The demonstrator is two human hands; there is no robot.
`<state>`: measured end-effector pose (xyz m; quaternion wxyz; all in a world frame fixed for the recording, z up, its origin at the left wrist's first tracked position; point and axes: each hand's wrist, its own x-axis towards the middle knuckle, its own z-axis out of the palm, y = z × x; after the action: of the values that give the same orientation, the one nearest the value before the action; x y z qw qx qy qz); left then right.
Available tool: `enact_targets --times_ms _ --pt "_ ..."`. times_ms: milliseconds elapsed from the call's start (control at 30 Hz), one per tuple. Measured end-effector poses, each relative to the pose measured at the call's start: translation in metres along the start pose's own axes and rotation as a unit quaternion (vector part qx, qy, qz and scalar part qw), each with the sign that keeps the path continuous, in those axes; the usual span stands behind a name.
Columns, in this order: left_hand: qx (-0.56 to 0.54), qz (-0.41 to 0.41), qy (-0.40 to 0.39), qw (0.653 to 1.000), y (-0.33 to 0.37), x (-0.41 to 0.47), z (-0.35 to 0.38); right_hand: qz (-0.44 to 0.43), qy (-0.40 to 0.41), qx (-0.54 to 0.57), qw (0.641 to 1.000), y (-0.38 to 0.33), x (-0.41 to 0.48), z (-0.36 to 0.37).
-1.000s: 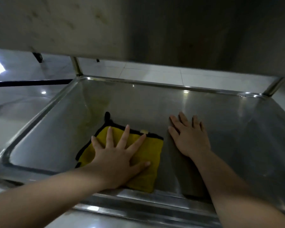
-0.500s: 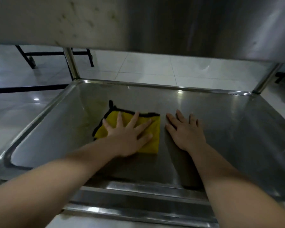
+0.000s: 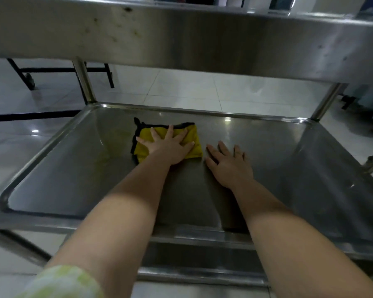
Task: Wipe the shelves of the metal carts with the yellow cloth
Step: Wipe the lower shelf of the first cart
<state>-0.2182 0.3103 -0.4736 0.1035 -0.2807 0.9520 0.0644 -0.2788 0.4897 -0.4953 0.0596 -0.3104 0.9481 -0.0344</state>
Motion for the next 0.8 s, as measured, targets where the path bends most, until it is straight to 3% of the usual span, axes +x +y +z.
enact_targets --times_ms 167,300,367,467,567,800 --pt "0.026 0.078 -0.022 0.996 -0.031 -0.108 0.022 -0.007 -0.001 0.004 1.000 0.001 -0.007 -0.003" --pt "0.019 0.055 -0.043 0.997 -0.072 -0.184 0.039 -0.006 -0.032 0.001 0.999 0.001 -0.013 -0.007" --pt "0.006 0.034 -0.059 0.998 -0.078 -0.186 0.035 0.002 -0.028 0.004 1.000 -0.013 -0.011 -0.013" --pt "-0.011 0.016 -0.060 0.998 -0.076 -0.185 0.034 -0.061 0.038 0.026 0.997 -0.069 0.000 -0.018" --pt "-0.026 -0.005 -0.037 0.999 -0.099 -0.200 0.042 -0.080 0.001 0.073 0.994 -0.115 0.005 -0.005" --pt "0.002 -0.070 -0.074 0.995 -0.164 -0.173 0.028 -0.073 0.004 -0.004 0.997 -0.118 0.005 0.013"
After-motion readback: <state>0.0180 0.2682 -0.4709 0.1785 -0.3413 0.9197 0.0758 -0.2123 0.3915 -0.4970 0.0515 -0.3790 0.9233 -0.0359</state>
